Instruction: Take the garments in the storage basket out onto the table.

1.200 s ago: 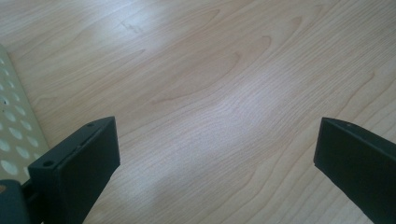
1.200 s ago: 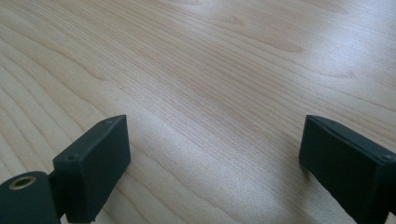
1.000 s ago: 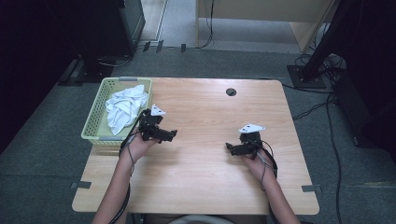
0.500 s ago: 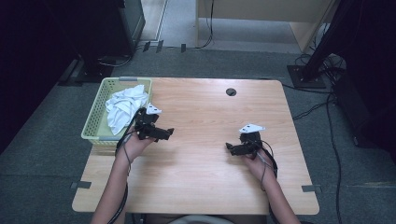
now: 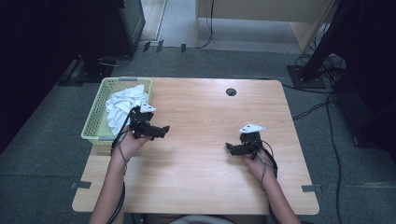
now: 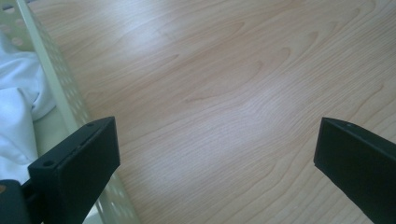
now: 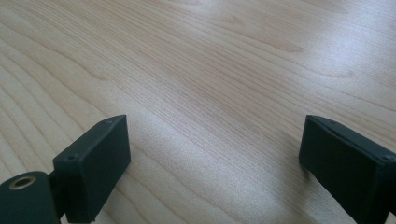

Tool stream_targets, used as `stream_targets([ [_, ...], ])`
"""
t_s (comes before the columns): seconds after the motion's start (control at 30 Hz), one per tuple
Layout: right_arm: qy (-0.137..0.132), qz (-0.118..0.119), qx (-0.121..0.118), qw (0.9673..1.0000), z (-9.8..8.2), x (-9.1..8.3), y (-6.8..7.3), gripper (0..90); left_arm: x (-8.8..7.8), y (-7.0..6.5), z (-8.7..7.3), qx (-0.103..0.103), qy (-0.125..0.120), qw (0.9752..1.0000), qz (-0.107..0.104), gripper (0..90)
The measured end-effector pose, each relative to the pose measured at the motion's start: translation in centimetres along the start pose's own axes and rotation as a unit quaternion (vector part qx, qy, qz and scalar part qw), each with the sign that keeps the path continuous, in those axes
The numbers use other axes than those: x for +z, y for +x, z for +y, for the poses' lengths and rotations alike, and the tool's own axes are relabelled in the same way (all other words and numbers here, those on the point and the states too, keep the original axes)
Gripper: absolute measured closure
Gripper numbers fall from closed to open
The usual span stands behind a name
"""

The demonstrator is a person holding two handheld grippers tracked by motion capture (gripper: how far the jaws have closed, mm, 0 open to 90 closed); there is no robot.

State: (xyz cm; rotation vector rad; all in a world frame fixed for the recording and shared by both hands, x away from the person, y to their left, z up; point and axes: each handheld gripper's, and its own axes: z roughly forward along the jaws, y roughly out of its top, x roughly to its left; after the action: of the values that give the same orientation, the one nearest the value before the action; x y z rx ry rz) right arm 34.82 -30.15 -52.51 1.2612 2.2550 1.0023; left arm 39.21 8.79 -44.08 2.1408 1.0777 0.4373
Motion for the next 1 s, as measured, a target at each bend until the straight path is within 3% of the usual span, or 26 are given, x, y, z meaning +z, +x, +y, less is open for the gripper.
stream_targets([
  [1.0,0.0,0.0,0.0,1.0,0.0,0.0,0.0,8.5,-1.7,2.4,-0.6,-0.016,-0.006,0.9996,0.021,0.3],
])
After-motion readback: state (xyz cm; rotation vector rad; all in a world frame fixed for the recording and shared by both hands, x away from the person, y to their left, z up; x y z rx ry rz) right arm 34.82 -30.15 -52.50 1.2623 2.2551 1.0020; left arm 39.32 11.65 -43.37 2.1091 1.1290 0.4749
